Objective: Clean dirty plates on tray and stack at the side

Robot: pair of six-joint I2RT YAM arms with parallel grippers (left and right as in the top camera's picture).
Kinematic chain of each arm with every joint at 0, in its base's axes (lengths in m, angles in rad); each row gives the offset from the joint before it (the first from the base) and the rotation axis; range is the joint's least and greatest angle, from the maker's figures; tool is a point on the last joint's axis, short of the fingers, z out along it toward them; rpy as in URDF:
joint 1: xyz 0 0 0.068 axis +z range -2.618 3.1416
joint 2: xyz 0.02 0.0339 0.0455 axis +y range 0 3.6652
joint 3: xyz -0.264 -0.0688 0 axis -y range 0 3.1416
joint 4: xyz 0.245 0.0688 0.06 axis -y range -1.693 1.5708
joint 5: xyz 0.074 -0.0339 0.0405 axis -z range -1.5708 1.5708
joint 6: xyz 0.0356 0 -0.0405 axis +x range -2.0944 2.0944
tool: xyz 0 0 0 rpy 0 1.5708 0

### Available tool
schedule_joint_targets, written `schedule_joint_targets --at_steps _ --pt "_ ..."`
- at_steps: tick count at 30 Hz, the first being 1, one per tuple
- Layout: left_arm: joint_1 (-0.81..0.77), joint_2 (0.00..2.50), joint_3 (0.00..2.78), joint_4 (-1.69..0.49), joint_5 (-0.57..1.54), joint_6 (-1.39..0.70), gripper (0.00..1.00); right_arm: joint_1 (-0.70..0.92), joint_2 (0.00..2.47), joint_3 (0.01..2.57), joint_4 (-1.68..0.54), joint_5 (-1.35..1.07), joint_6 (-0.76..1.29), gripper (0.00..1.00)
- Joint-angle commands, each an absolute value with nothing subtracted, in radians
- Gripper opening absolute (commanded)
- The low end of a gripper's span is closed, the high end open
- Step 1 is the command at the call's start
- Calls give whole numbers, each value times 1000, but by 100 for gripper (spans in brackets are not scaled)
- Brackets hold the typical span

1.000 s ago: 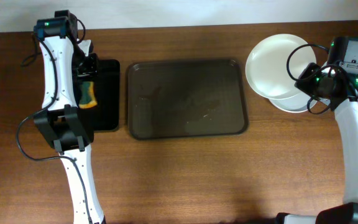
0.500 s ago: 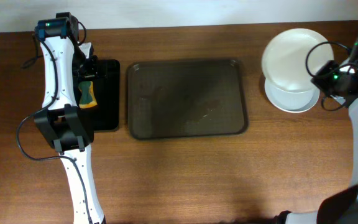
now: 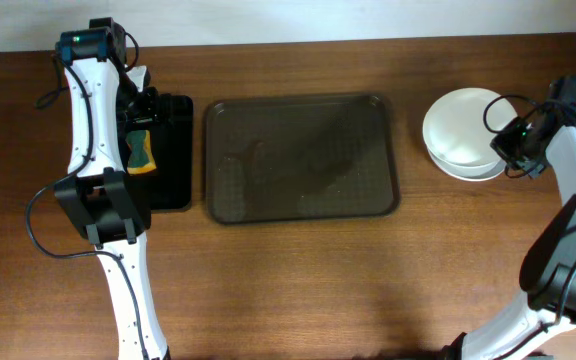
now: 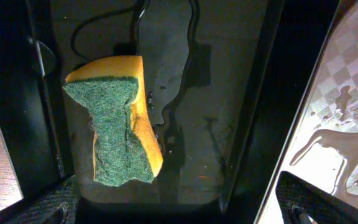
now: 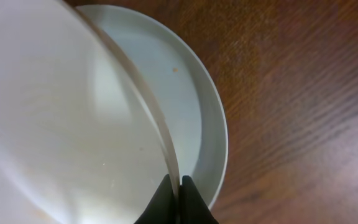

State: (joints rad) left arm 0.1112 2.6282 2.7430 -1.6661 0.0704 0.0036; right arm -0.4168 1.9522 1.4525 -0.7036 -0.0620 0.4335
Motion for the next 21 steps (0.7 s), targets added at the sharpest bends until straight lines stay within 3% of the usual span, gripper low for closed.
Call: schedule_joint_targets --at_steps 1,9,11,13,14,21 --pt "105 2585 2737 -1666 75 -8 99 -420 1980 1449 -690 -35 426 4" --pt "105 2585 2737 -1666 75 -8 99 -420 1985 1449 -730 15 426 10" --pt "105 2585 2737 -1666 75 -8 99 -420 1985 1449 -733 16 426 21" --pt "105 2585 2737 -1666 75 -8 99 -421 1985 1449 -738 16 426 48" --pt "105 2586 2737 -1666 75 -8 99 -420 1985 1449 -741 15 426 54" --pt "105 2586 2737 -1666 75 -8 99 -419 1926 1493 -812 11 422 59"
